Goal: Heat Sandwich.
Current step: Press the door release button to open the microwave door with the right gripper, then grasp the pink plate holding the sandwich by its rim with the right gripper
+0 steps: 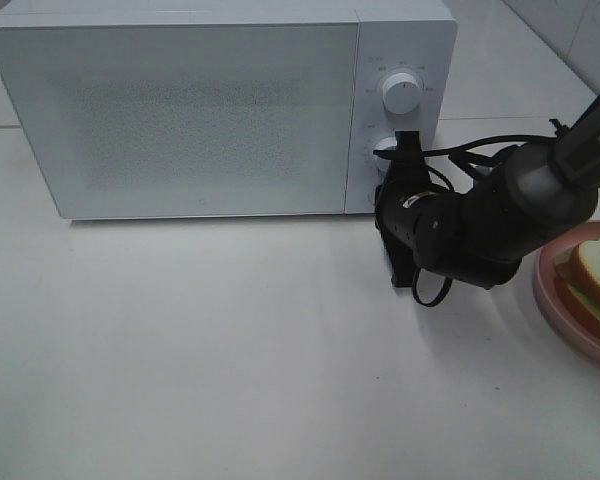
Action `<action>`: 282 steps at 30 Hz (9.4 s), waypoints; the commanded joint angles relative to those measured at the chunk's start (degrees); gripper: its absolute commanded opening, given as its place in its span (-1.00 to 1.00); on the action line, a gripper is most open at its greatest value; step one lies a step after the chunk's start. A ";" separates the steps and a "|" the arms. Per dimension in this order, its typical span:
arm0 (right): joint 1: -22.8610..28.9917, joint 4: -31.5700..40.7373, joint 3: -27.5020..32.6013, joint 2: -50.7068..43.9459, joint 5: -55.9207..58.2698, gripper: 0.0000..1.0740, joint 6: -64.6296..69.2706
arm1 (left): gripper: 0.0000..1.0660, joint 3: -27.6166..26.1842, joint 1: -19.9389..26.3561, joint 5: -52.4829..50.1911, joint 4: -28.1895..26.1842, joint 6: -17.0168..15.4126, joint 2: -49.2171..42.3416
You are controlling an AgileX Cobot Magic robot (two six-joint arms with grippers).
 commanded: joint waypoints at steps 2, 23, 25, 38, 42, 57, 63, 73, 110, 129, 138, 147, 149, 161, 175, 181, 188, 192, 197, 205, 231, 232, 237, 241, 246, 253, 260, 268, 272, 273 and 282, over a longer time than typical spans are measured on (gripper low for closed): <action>-1.26 -0.23 -0.74 0.23 -2.01 -0.99 -0.23 | 0.33 0.11 -0.17 -0.69 -0.17 0.00 -1.26; -2.35 -3.15 -3.67 2.23 -9.85 -1.00 0.46 | 0.33 0.11 -0.17 -0.69 -0.17 0.00 -1.26; -2.41 -3.15 -4.01 2.23 -10.08 -1.00 0.46 | 0.33 0.11 -0.17 -0.69 -0.17 0.00 -1.26; -2.92 -4.07 -5.84 3.38 -13.24 -1.00 2.41 | 0.33 0.11 -0.17 -0.69 -0.17 0.00 -1.26; -2.92 -4.41 -5.84 3.38 -15.58 -1.00 3.09 | 0.33 0.11 -0.17 -0.69 -0.17 0.00 -1.26; -2.92 -6.36 -5.84 3.38 -24.01 -1.00 3.21 | 0.33 0.11 -0.17 -0.69 -0.17 0.00 -1.26; -2.92 -6.47 -5.84 3.38 -24.01 -1.00 3.21 | 0.33 0.11 -0.17 -0.69 -0.17 0.00 -1.26; -2.92 -6.47 -5.84 3.38 -23.55 -1.00 3.21 | 0.33 0.11 -0.17 -0.69 -0.17 0.00 -1.26; -2.92 -7.16 -5.84 3.27 -19.71 -1.00 -0.97 | 0.33 0.11 -0.17 -0.69 -0.17 0.00 -1.26; -2.92 -7.91 -3.67 -4.18 -9.05 -1.00 -13.41 | 0.33 0.11 -0.17 -0.69 -0.17 0.00 -1.26; -2.92 -9.34 2.06 -7.33 -7.22 -0.99 -15.58 | 0.33 0.11 -0.17 -0.69 -0.17 0.00 -1.26; -2.92 -9.57 9.34 -11.69 -7.33 -0.99 -16.56 | 0.33 0.11 -0.17 -0.69 -0.17 0.00 -1.26; -2.92 -9.57 10.14 -12.32 -7.33 -0.99 -16.96 | 0.33 0.11 -0.17 -0.69 -0.17 0.00 -1.26; -2.92 -8.88 14.78 -21.20 -0.52 -0.99 -36.21 | 0.33 0.11 -0.17 -0.69 -0.17 0.00 -1.26; -2.92 -8.88 14.78 -35.75 21.60 -0.95 -68.47 | 0.33 0.11 -0.17 -0.69 -0.17 0.00 -1.26; -3.21 -9.00 12.61 -39.71 32.89 -0.93 -73.74 | 0.33 0.11 -0.17 -0.69 -0.17 0.00 -1.26; -9.68 -11.63 5.04 -40.57 52.02 -0.93 -76.32 | 0.33 0.11 -0.17 -0.69 -0.17 0.00 -1.26; -12.66 -17.36 3.44 -40.57 58.84 -0.93 -76.26 | 0.33 0.11 -0.17 -0.69 -0.17 0.00 -1.26; -13.98 -26.64 0.74 -40.57 69.79 -0.92 -75.46 | 0.33 0.11 -0.17 -0.69 -0.17 0.00 -1.26; -14.27 -37.93 -3.55 -40.57 81.88 -0.70 -70.42 | 0.33 0.11 -0.17 -0.69 -0.17 0.00 -1.26; -21.60 -46.87 -13.92 -29.62 104.05 0.41 -59.24 | 0.33 0.11 -0.17 -0.69 -0.17 0.00 -1.26; -21.60 -46.87 -13.92 -29.62 104.05 0.41 -59.24 | 0.33 0.11 -0.17 -0.69 -0.17 0.00 -1.26; -21.60 -46.87 -10.49 -27.90 98.89 0.41 -56.84 | 0.33 0.11 -0.17 -0.69 -0.17 0.00 -1.26; -21.60 -46.87 -7.68 -26.99 94.19 0.41 -56.26 | 0.33 0.11 -0.17 -0.69 -0.17 0.00 -1.26; -21.60 -46.75 -5.73 -25.73 90.13 0.41 -56.21 | 0.33 0.11 -0.17 -0.69 -0.17 0.00 -1.26; -21.60 -46.87 -5.73 -22.40 86.80 0.41 -55.35 | 0.33 0.11 -0.17 -0.69 -0.17 0.00 -1.26; -21.60 -46.98 -5.73 -18.91 84.45 0.41 -55.35 | 0.33 0.11 -0.17 -0.69 -0.17 0.00 -1.26; -21.60 -47.50 -5.73 -15.30 81.70 0.41 -55.35 | 0.33 0.11 -0.17 -0.69 -0.17 0.00 -1.26; -21.72 -48.36 -5.73 -12.95 80.56 0.36 -55.35 | 0.33 0.11 -0.17 -0.69 -0.17 0.00 -1.26; -21.72 -48.36 -5.73 -12.95 80.56 0.36 -55.35 | 0.33 0.11 -0.17 -0.69 -0.17 0.00 -1.26; -22.98 -50.02 -5.73 -9.45 78.90 0.19 -53.69 | 0.33 0.11 -0.17 -0.69 -0.17 0.00 -1.26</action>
